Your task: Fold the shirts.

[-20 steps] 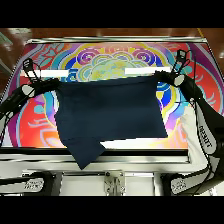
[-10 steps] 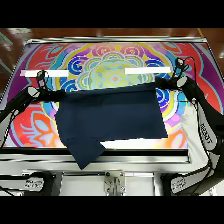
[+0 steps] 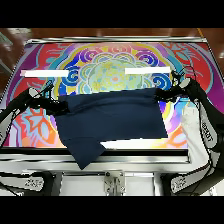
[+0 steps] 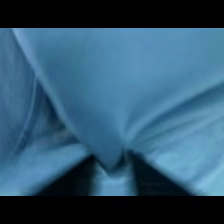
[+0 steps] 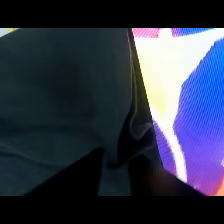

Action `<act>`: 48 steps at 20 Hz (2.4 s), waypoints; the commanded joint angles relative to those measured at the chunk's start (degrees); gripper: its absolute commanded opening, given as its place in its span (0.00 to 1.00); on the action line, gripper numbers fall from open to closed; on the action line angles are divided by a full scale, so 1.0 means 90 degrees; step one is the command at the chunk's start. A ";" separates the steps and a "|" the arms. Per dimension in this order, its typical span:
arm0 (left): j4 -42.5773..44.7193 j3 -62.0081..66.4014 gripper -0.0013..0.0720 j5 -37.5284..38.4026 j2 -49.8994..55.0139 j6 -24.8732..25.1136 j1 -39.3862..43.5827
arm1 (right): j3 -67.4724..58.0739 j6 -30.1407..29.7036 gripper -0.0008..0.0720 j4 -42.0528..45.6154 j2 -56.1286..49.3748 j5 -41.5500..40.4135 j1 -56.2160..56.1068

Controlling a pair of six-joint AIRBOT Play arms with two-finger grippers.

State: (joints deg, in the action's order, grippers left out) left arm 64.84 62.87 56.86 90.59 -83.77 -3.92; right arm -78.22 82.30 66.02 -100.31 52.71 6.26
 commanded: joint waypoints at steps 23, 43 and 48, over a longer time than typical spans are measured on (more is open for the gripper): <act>-0.1710 -0.4930 0.80 0.1251 -0.3468 0.1236 -0.1724 | 0.0041 -0.0661 0.88 0.0138 0.1858 0.3531 0.2851; -0.2438 -0.4898 0.09 0.0515 -0.2616 0.1763 -0.1032 | 0.2885 -0.1178 0.88 -0.0527 0.1632 0.3060 0.2849; -0.2446 -0.4626 0.09 0.0595 -0.2616 0.1732 -0.1037 | 0.2951 -0.1035 0.88 -0.0500 0.1324 0.2742 0.2659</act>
State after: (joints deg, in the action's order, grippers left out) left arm 43.05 20.05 61.65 67.09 -68.10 -13.21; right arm -52.66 72.47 61.82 -86.87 79.24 31.35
